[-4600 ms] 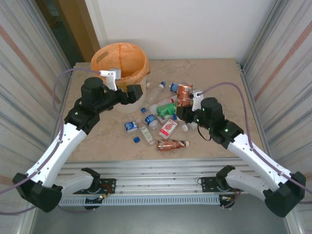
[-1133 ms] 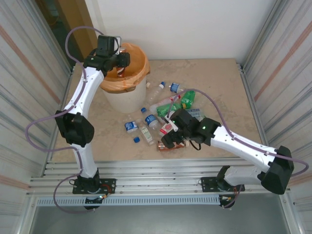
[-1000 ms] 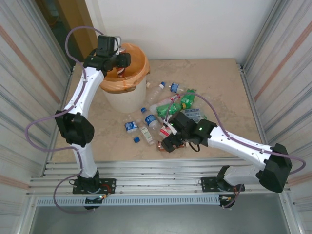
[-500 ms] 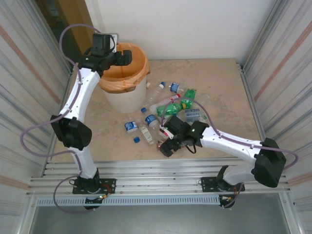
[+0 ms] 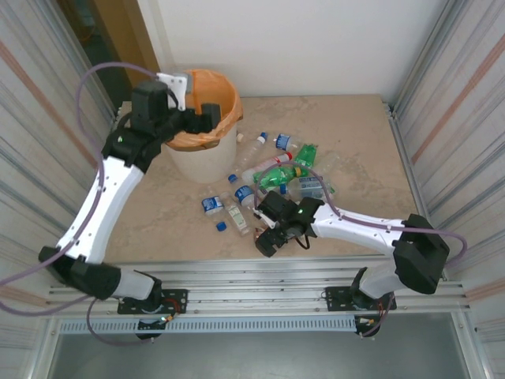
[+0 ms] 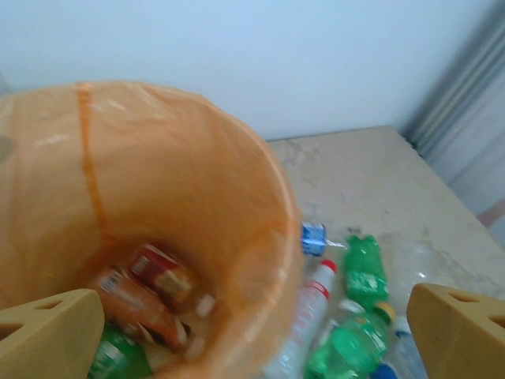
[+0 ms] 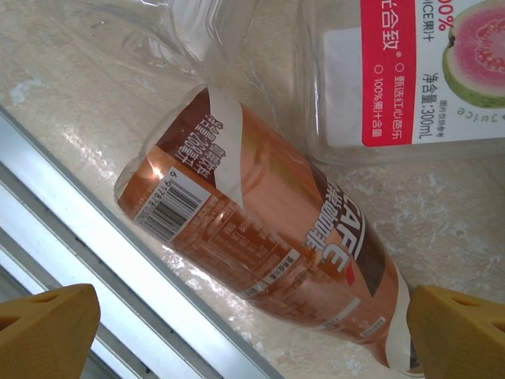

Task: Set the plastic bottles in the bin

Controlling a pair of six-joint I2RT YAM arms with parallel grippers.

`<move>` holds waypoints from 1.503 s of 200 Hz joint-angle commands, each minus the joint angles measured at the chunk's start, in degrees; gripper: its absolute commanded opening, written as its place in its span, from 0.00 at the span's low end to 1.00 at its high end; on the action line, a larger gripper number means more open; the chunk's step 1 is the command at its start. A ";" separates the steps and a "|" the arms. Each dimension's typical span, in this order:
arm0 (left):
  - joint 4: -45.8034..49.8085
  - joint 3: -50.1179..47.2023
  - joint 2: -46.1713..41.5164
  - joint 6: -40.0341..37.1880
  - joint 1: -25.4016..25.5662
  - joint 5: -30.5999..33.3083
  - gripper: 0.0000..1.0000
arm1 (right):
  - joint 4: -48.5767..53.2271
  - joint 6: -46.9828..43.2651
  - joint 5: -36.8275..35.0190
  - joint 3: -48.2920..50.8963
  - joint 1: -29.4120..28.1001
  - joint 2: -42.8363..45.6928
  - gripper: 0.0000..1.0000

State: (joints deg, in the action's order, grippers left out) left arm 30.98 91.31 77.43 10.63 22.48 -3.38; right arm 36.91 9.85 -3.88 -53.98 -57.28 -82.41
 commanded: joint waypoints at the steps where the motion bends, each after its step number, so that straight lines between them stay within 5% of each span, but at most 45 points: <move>1: -6.20 -8.20 -7.49 3.90 1.59 0.42 0.99 | -1.73 0.35 -2.82 1.06 -0.81 -1.74 0.98; 77: -8.30 -23.16 -22.35 9.17 3.32 3.75 0.99 | -4.70 0.52 -6.04 1.59 -1.34 -5.65 0.98; 130: -8.04 -23.65 -23.03 9.19 3.36 4.69 0.99 | -4.61 1.63 -6.36 0.45 -1.01 -8.90 1.00; 222: -8.31 -23.15 -23.54 9.35 3.36 5.57 0.99 | -5.33 3.91 -3.51 1.32 1.70 -10.16 0.80; 300: -8.23 -23.72 -25.07 9.58 3.36 6.78 0.99 | -5.02 3.07 -2.27 -0.51 1.99 -14.52 0.81</move>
State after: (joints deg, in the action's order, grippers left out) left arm 23.73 68.10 53.65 19.57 25.52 1.74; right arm 31.33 12.86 -6.79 -53.54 -55.57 -95.44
